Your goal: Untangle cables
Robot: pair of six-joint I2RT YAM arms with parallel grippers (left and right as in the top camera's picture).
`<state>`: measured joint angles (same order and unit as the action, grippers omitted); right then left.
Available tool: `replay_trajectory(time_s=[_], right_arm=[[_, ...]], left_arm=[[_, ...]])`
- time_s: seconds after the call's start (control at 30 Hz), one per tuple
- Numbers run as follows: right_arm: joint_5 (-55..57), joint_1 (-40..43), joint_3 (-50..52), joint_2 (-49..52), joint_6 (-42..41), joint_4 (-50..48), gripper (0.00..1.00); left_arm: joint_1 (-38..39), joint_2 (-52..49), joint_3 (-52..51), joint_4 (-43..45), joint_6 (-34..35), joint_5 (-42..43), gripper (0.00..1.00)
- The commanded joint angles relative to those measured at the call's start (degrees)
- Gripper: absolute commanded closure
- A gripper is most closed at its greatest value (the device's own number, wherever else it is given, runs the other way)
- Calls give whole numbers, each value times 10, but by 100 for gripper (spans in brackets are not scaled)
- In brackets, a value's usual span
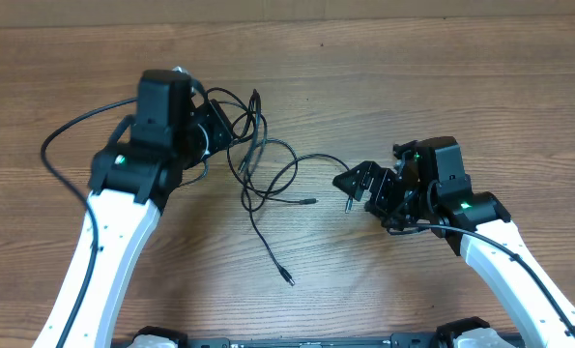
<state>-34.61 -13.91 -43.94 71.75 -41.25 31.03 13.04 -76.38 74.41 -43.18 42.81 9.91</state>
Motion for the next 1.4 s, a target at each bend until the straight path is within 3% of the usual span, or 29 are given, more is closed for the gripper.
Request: replay_trajectory(time_s=[0.0, 0.2, 0.27, 0.37, 0.6, 0.87, 0.97, 1.17, 1.37], right_arm=[[-86, -2, -9, -4, 13, -9, 0], [-177, -41, -9, -4, 6, -134, 0], [-137, -78, -9, -4, 6, -198, 5], [-36, -114, -9, -4, -5, -226, 4], [123, -156, -9, -4, -42, -247, 5], [378, -172, -9, 18, -85, -121, 9], [444, -143, -7, 33, -125, -23, 9], [455, -87, -7, 40, -129, 47, 9], [487, -65, -6, 42, -127, 87, 9]], left_arm=[[2, 36, 4, 1, -90, 52, 96], [2, 50, 4, -6, -222, 143, 96], [2, 49, 4, -5, -282, 214, 96], [6, 49, 4, -8, -322, 259, 96], [34, 49, 4, -23, -360, 257, 96], [53, 59, 5, 3, -357, 319, 96], [28, 80, 5, 5, -355, 282, 96], [-26, 121, 5, 21, -351, 280, 96], [-67, 139, 5, 52, -302, 270, 96]])
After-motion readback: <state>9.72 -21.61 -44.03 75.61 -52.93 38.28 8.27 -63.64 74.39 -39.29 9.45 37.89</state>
